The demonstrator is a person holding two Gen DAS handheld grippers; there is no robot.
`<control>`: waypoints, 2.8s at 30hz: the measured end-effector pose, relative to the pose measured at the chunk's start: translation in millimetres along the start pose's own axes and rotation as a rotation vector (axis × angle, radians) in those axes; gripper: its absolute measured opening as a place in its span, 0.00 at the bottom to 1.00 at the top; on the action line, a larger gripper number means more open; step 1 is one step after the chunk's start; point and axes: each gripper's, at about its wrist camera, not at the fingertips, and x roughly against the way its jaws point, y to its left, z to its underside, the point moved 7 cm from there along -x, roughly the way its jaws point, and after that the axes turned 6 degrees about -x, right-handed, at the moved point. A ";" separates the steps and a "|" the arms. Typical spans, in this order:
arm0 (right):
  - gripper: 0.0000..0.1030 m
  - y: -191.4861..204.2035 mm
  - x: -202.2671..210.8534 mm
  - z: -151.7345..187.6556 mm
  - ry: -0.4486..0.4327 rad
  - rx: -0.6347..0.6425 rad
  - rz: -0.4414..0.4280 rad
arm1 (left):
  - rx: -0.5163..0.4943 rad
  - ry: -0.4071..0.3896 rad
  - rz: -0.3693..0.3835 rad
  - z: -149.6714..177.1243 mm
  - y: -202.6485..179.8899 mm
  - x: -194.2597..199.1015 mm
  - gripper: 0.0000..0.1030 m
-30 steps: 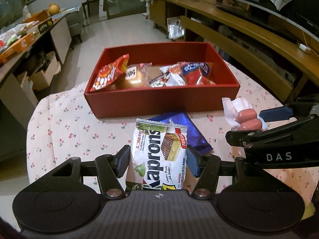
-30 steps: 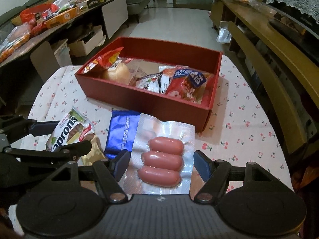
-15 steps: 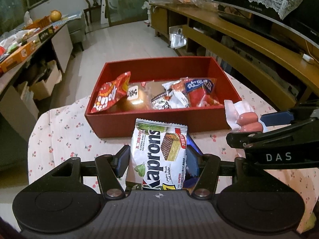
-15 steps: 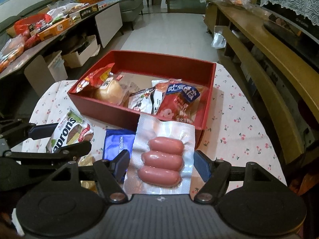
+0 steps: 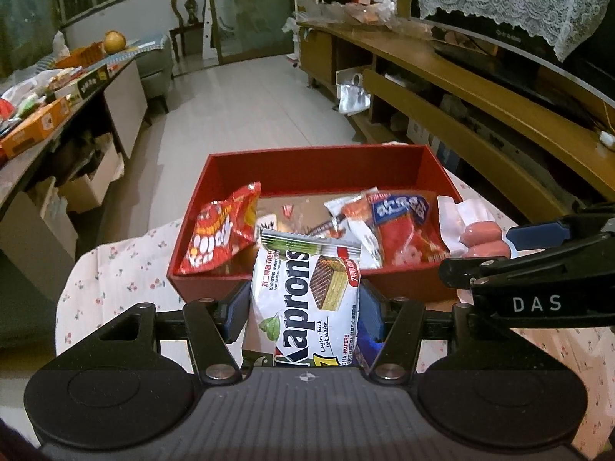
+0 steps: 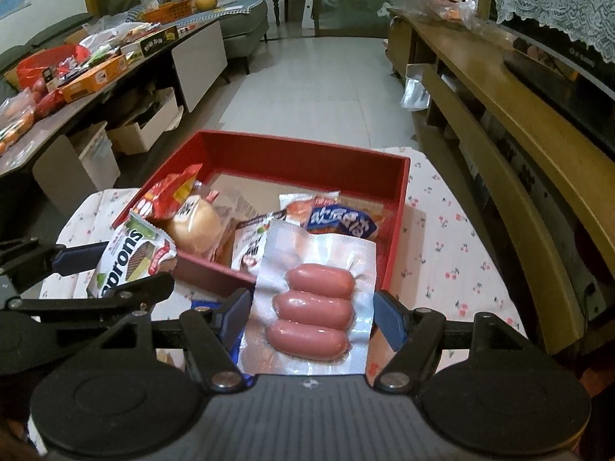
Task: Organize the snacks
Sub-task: 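Carry the Kapron pack with the left gripper while the right carries the sausage pack over the box, then lower both packs into the red box and open both grippers, then withdraw both grippers from the box toward the blue Wafer Biscuit pack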
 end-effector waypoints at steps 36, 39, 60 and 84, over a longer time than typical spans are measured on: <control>0.86 -24.6 -111.9 -62.1 0.054 -0.064 0.038 | 0.031 0.000 -0.011 -41.3 18.7 -94.0 0.62; 0.86 -24.0 -112.6 -62.7 0.057 -0.065 0.037 | 0.035 0.003 -0.006 -41.3 19.1 -93.0 0.62; 0.86 -23.3 -109.3 -65.8 0.062 -0.102 0.007 | 0.089 0.013 0.018 -46.2 25.0 -86.5 0.69; 0.86 -30.2 -81.9 -69.1 0.010 -0.145 0.006 | 0.158 -0.027 0.101 -51.9 20.7 -66.0 0.76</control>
